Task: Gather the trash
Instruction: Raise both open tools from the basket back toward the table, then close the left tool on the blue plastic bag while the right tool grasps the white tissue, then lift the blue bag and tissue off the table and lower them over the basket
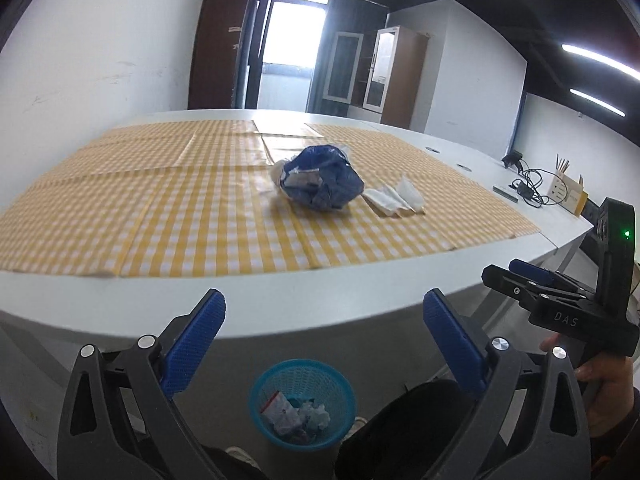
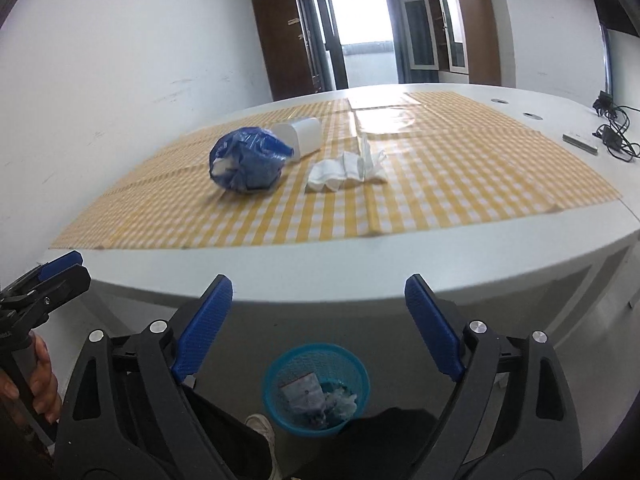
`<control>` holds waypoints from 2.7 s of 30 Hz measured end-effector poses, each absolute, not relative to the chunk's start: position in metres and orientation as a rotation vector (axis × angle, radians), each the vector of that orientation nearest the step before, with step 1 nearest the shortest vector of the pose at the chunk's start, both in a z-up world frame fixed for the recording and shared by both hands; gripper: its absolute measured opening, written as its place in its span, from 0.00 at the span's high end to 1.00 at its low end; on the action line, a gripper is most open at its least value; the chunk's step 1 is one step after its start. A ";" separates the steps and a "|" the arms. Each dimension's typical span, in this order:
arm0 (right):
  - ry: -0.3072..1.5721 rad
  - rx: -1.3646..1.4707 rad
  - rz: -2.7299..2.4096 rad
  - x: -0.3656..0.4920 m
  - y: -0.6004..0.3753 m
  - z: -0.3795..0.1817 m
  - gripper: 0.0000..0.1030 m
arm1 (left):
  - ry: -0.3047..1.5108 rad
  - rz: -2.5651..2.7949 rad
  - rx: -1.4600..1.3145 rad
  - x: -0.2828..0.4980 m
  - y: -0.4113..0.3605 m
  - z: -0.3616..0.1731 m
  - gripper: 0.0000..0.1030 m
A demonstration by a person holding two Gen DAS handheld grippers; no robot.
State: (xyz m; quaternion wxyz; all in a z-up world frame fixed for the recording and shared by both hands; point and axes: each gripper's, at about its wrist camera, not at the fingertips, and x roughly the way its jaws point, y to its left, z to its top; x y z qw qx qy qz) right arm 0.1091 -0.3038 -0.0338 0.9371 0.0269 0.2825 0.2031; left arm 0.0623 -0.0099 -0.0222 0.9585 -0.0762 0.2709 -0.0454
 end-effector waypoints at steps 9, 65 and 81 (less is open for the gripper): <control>0.589 0.038 0.412 0.160 -0.296 -0.025 0.09 | 0.536 -0.080 -0.158 0.112 0.006 0.005 0.06; 0.763 0.031 0.413 0.275 -0.281 -0.025 0.94 | 0.653 -0.308 -0.229 0.244 0.004 -0.011 0.67; 0.692 0.019 0.503 0.217 -0.262 -0.010 0.94 | 0.534 -0.185 -0.331 0.162 0.045 0.010 0.70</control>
